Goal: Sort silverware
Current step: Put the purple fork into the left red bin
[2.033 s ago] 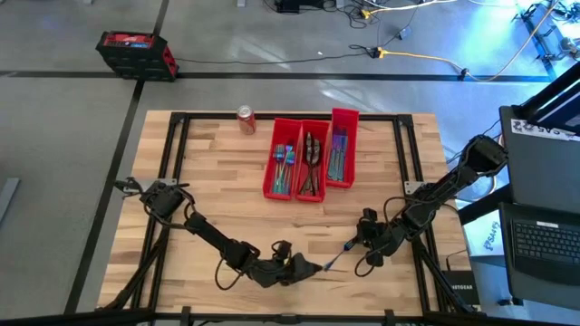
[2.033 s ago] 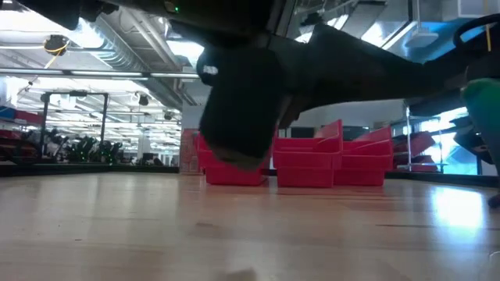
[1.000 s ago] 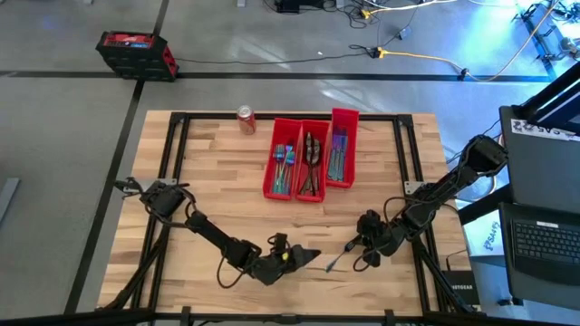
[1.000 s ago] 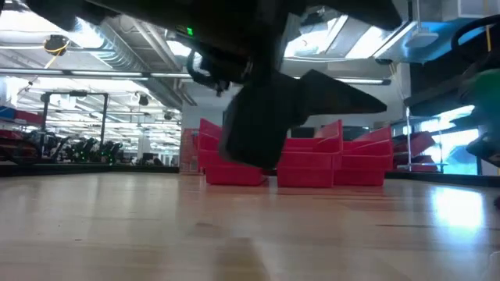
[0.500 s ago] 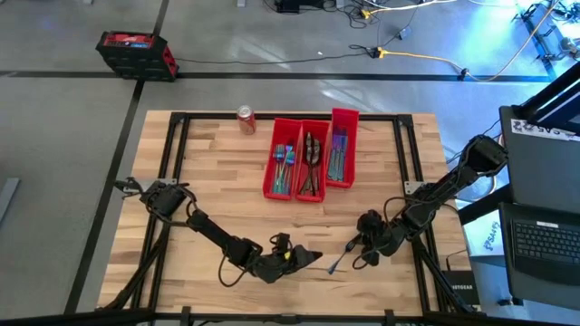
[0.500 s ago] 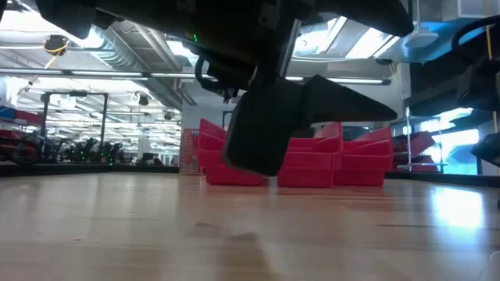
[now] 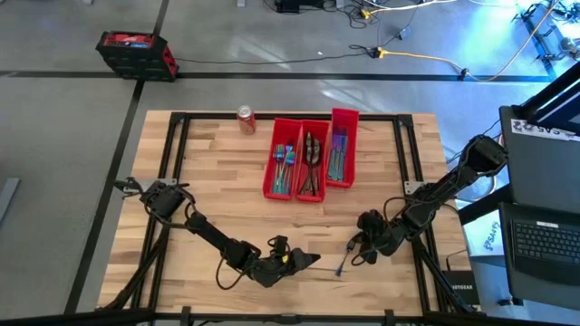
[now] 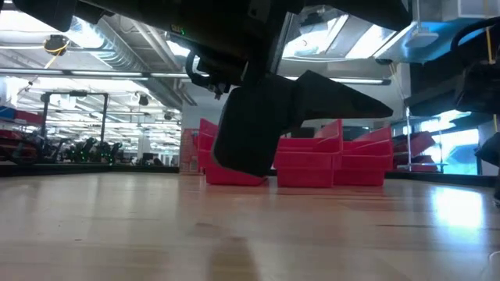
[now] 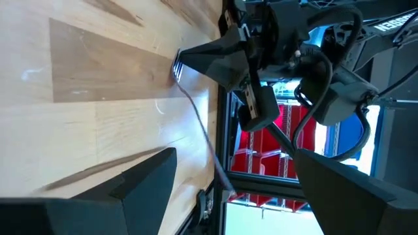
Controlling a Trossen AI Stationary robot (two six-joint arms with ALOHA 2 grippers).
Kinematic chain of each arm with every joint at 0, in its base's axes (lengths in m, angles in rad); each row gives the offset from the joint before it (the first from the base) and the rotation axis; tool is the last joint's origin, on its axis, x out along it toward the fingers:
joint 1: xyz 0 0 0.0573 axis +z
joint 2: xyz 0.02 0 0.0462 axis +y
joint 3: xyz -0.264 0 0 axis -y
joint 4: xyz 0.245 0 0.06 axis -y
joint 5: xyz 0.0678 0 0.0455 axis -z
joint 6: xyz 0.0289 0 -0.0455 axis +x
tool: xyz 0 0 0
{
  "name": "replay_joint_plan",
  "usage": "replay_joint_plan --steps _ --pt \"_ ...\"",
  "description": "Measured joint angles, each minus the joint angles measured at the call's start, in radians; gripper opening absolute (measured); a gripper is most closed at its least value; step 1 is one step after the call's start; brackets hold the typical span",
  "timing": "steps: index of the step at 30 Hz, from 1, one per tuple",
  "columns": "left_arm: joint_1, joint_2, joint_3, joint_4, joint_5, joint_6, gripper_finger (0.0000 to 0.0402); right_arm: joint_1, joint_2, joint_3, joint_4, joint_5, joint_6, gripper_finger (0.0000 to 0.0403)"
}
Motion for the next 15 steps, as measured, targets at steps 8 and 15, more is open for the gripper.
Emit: replay_joint_plan --steps 8,15 --pt "0.0 0.0 0.0 0.0 0.0 0.012 0.0299 0.0 0.0 0.006 0.0 -0.034 0.128 0.0" --pt "-0.002 0.0 0.0 0.0 0.0 0.016 0.0299 0.0 0.0 0.029 -0.005 -0.058 0.128 0.0"
